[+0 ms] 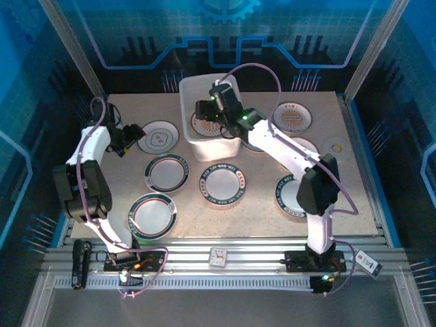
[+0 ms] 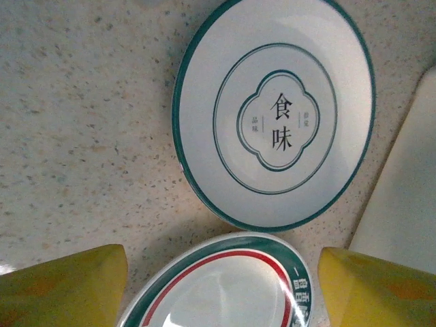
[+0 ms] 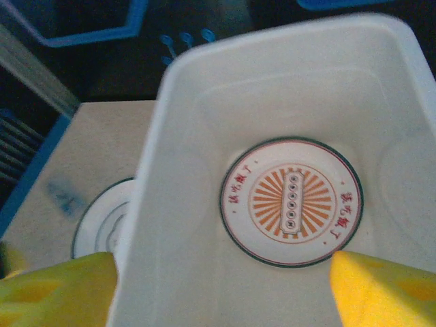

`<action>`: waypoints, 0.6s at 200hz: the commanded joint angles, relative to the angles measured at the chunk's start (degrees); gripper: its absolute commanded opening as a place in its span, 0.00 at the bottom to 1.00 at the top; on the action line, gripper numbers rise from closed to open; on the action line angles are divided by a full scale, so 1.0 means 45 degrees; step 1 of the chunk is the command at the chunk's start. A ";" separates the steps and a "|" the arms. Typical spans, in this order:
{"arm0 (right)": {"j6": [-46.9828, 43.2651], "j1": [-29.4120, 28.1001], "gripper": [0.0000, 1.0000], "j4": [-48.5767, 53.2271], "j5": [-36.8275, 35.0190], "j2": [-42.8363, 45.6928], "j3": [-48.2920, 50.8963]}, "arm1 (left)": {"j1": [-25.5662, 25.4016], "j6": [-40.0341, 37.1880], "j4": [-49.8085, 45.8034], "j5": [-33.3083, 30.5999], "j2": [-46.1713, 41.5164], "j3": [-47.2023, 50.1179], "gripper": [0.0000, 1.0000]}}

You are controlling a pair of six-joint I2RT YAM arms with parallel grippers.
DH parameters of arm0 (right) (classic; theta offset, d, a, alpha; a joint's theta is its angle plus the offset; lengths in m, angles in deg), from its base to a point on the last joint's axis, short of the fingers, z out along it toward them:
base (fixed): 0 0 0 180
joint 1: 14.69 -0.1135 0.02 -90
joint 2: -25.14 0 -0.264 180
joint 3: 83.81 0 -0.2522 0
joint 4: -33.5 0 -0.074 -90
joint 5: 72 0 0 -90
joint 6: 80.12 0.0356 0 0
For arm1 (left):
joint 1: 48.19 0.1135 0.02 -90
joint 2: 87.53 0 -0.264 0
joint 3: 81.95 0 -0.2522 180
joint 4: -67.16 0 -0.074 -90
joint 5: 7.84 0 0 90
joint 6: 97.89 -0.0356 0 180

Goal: Place the plates into the plastic bin on the countertop

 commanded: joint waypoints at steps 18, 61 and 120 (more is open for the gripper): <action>-0.1712 0.0139 0.70 -0.0709 0.1225 0.1994 0.1760 | 0.0008 0.1074 0.1165 0.0655 0.1033 0.0215 0.74; -0.1786 0.0887 0.51 -0.0961 0.1822 0.2659 0.2560 | -0.0004 0.1559 0.1613 0.0727 0.2243 -0.0137 0.73; -0.2113 0.1375 0.42 -0.0695 0.2308 0.1852 0.1857 | -0.0004 0.1532 0.2080 0.0684 0.3255 -0.0413 0.70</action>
